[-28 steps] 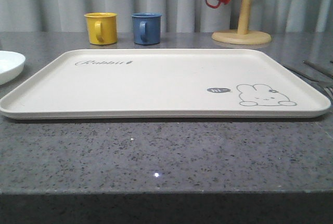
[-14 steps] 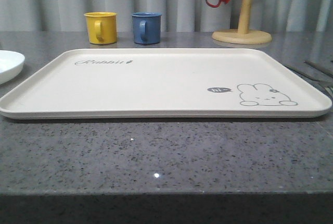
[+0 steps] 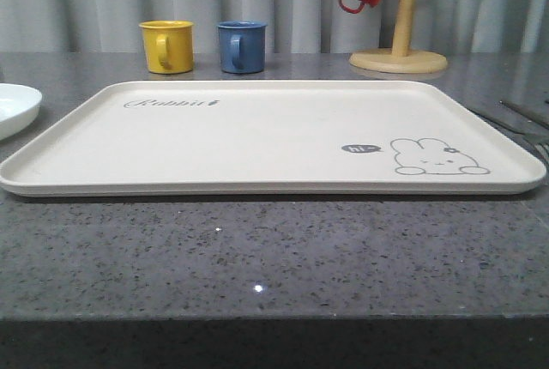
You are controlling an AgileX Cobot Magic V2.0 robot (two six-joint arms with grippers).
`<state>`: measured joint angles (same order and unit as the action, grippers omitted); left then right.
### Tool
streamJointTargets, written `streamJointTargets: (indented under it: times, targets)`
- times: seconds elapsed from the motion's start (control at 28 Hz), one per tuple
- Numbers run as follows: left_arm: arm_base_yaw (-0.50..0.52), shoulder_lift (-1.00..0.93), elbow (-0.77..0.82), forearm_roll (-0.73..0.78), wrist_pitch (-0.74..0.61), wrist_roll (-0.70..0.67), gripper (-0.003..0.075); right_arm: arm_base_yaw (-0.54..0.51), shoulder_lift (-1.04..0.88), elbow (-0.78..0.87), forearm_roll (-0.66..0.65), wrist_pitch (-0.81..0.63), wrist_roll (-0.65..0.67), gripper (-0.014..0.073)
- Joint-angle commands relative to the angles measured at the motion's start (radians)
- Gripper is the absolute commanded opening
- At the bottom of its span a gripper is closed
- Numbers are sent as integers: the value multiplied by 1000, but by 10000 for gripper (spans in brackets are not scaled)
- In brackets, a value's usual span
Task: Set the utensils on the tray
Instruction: 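Lower the left gripper to the white plate's rim and grasp it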
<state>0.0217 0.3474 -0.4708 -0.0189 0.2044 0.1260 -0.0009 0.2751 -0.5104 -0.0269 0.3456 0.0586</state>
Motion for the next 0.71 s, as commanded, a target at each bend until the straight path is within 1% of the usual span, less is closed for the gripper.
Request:
streamJointTargets:
  times: [0.0, 0.07, 0.14, 0.18, 0.21, 0.25, 0.36, 0.39, 0.43, 0.46, 0.5, 0.53, 0.68]
  targets:
    - [2, 45, -44, -3, -76, -9, -18, -4, 40, -41, 1, -67, -5, -67]
    - [2, 45, -44, -3, -74, -9, -18, -4, 41, -41, 1, -65, -5, -64]
    - [2, 45, -44, -3, -71, -9, -1, -4, 41, -41, 1, -64, -5, -31]
    - [2, 45, -44, -3, -69, -9, 31, -4, 41, -41, 1, -64, -5, 8]
    - [2, 45, -44, -3, -69, -9, 83, -4, 41, -41, 1, -64, -5, 60]
    - [2, 45, -44, -3, -69, -9, 153, -4, 41, -41, 1, -64, -5, 127]
    - [2, 45, -44, -3, -68, -9, 465, -4, 41, -41, 1, -57, -5, 400]
    - [2, 45, -44, -3, -68, -9, 557, -4, 41, -41, 1, -57, -5, 485]
    - [2, 45, -44, -3, -68, -9, 628, -4, 41, -41, 1, -57, -5, 557]
    - [2, 45, -42, -3, -68, -9, 675, -4, 41, -41, 1, -56, -5, 615]
    - [2, 45, -42, -3, -66, -9, 699, -4, 41, -41, 1, -57, -5, 655]
    - [2, 45, -42, -3, -66, -9, 702, -4, 41, -41, 1, -57, -5, 664]
    - [2, 50, -42, -20, -68, -9, 680, -4, 41, -41, 1, -57, -5, 654]
